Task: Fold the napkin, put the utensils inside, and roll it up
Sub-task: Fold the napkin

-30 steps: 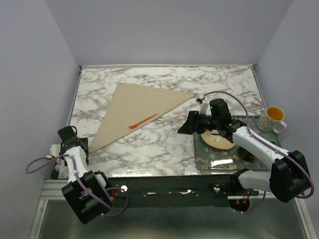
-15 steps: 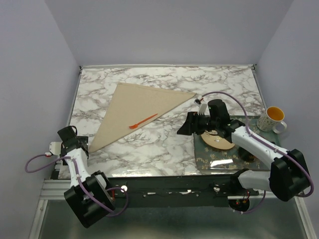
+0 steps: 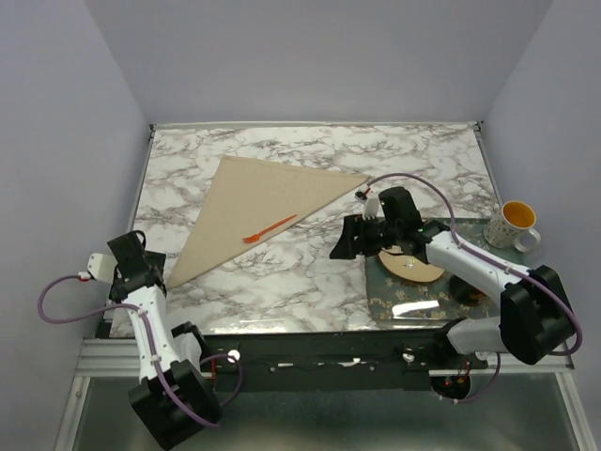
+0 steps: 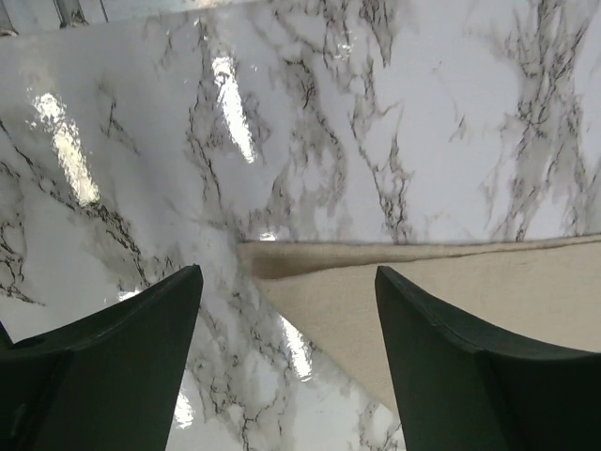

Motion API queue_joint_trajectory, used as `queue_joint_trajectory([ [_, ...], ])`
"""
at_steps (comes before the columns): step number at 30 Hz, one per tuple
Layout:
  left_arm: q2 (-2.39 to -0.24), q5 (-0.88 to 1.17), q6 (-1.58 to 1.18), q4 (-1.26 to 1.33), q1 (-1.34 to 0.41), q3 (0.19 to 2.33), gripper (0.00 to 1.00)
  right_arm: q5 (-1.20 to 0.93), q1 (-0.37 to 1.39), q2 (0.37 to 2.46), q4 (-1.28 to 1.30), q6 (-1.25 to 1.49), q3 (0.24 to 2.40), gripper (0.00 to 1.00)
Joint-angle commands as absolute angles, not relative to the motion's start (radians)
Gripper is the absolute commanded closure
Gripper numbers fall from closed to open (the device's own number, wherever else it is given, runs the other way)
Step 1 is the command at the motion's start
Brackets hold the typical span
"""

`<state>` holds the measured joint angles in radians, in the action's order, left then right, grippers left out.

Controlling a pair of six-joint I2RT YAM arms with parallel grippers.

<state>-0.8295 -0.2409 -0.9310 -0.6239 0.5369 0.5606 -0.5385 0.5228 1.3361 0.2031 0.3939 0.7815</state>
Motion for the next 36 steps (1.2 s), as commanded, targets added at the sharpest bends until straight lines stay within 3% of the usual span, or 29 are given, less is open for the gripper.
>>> queue_joint_trajectory([
  [1,-0.805,-0.245,-1.002,-0.635,0.471,0.531,0.21,-0.496,0.526,1.362,0.314,0.365,0.836,0.2],
  [7,-0.873,-0.268,-1.038,-0.555,0.405,0.532,0.32,-0.477,0.528,1.358,0.388,0.405,0.873,0.2],
  [14,-0.927,-0.291,-1.106,-0.549,0.365,0.514,0.36,-0.459,0.526,1.367,0.448,0.43,0.922,0.2],
  [17,-0.895,-0.29,-1.143,-0.565,0.357,0.457,0.49,-0.462,0.526,1.385,0.462,0.436,0.939,0.2],
  [28,-0.884,-0.236,-1.063,-0.529,0.359,0.448,0.47,-0.46,0.526,1.405,0.448,0.437,0.947,0.2],
  [36,-0.813,-0.196,-0.973,-0.509,0.357,0.463,0.51,-0.407,0.526,1.292,0.37,0.377,0.864,0.2],
])
